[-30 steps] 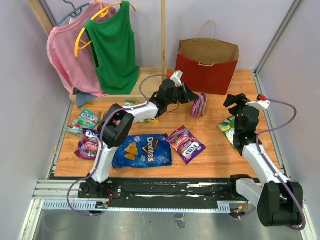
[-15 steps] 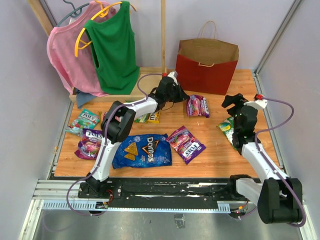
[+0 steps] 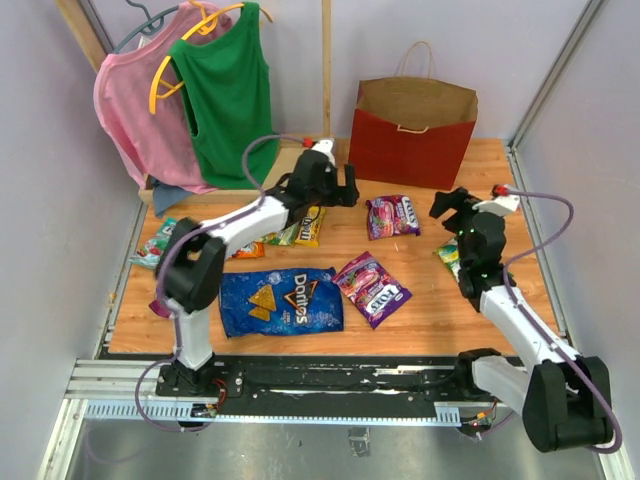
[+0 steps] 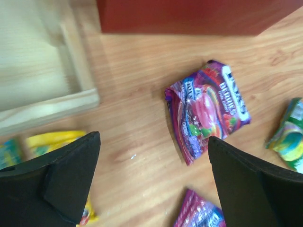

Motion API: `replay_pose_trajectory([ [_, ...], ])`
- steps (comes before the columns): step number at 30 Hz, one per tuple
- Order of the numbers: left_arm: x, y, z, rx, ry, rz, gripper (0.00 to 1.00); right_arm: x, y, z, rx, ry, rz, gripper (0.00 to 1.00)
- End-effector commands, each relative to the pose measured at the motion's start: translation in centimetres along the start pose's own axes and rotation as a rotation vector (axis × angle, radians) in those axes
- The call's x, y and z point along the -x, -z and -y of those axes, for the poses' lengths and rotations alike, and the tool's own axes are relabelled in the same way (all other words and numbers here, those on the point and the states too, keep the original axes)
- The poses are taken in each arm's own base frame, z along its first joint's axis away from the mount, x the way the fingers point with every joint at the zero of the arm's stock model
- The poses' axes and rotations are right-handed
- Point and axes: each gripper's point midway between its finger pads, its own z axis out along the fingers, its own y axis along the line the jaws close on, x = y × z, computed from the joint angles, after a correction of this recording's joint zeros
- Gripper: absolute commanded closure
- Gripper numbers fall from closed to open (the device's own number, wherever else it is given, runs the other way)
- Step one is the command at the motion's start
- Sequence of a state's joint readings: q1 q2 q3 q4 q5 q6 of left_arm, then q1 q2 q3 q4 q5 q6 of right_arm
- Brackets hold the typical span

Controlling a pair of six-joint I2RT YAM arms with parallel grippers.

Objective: Take the snacks out of the paper bag
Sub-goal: Place the snack at the center of the board, then adjust the snack at the center of the board.

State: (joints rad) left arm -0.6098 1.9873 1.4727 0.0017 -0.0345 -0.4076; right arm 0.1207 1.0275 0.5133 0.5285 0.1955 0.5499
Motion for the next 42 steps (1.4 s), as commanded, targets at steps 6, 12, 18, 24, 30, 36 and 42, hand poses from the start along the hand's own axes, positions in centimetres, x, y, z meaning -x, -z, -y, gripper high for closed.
replay_pose_trajectory([
  [6, -0.7, 13.0, -4.3, 0.114, 0.058, 0.143, 0.0, -2.3, 0.4, -11.5, 0.217, 0.35, -0.025, 0.16],
  [12, -9.3, 18.4, -7.5, 0.13, 0.224, 0.095, 0.04, -7.2, 0.6, -15.4, 0.335, 0.448, -0.135, 0.22],
  [18, -14.5, 20.9, -9.2, 0.195, 0.249, 0.047, 0.06, -13.2, 3.3, -15.8, 0.403, 0.508, -0.324, 0.47],
  [24, -19.0, 21.1, -9.8, 0.19, 0.246, -0.04, 0.07, -18.2, 9.6, -14.0, 0.505, 0.566, -0.588, 0.63],
  [30, -21.3, 19.7, -10.5, 0.201, 0.251, -0.074, 0.07, -23.2, 13.9, -11.4, 0.502, 0.487, -0.819, 0.65],
  [36, -21.8, 17.6, -10.9, 0.227, 0.221, -0.094, 0.06, -25.3, 14.1, -9.0, 0.424, 0.486, -0.894, 0.64],
  [42, -22.2, 15.9, -11.0, 0.244, 0.231, -0.107, 0.05, -26.8, 13.2, -5.6, 0.328, 0.432, -0.938, 0.65],
])
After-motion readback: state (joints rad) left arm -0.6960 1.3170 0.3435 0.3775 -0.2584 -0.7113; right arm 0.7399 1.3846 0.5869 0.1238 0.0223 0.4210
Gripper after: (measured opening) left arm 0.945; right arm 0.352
